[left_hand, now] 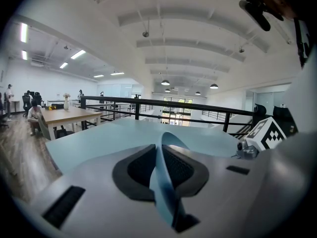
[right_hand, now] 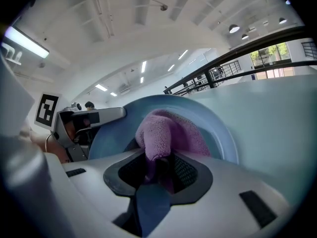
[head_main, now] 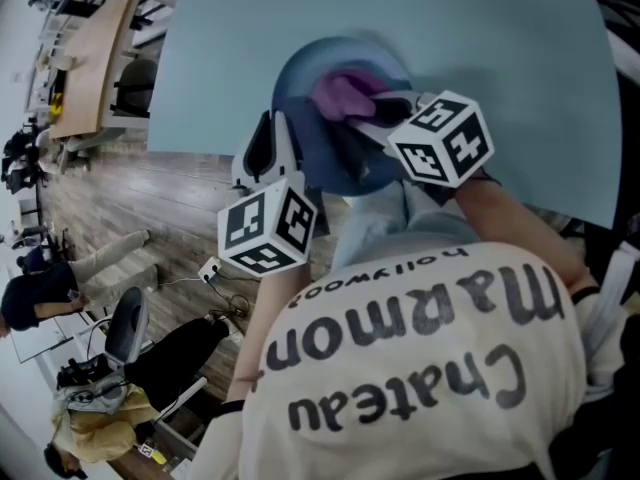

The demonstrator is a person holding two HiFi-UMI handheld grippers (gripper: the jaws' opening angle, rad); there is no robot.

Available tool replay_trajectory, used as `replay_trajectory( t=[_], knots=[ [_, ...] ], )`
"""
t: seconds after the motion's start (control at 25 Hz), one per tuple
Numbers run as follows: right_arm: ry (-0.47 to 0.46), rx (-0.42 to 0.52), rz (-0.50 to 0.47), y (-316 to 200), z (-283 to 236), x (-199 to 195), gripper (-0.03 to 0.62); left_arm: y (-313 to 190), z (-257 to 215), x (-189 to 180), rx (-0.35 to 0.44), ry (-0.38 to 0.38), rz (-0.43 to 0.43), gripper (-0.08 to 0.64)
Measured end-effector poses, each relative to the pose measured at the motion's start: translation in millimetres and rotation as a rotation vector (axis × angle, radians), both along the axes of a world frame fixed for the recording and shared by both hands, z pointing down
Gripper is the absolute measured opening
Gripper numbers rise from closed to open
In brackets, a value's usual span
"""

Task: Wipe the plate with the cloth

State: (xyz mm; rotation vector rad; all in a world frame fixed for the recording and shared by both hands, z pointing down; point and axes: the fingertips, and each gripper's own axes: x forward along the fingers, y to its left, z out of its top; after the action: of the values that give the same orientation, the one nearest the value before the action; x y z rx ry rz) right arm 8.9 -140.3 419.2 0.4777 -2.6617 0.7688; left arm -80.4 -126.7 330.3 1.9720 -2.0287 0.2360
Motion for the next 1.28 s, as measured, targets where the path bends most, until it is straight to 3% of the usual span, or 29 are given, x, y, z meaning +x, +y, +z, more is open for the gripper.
replay_trajectory(
  t=[0.44,0.96,1.28],
  knots=[
    [0.067,-0.056,0.089,-14,24,28,0.141,-2,-4,-3,-0.003,-0.002,-0.012,0.037],
    [0.131,-0.116,0.13,-24,50,40,0.141,0,6,-11,-0.011,0.006,-0.006,0.038],
    [0.198,-0.109,0.108,-25,60,41,0.141,1,25,-20,-0.081,-0.045,0.02,0.043]
  ],
)
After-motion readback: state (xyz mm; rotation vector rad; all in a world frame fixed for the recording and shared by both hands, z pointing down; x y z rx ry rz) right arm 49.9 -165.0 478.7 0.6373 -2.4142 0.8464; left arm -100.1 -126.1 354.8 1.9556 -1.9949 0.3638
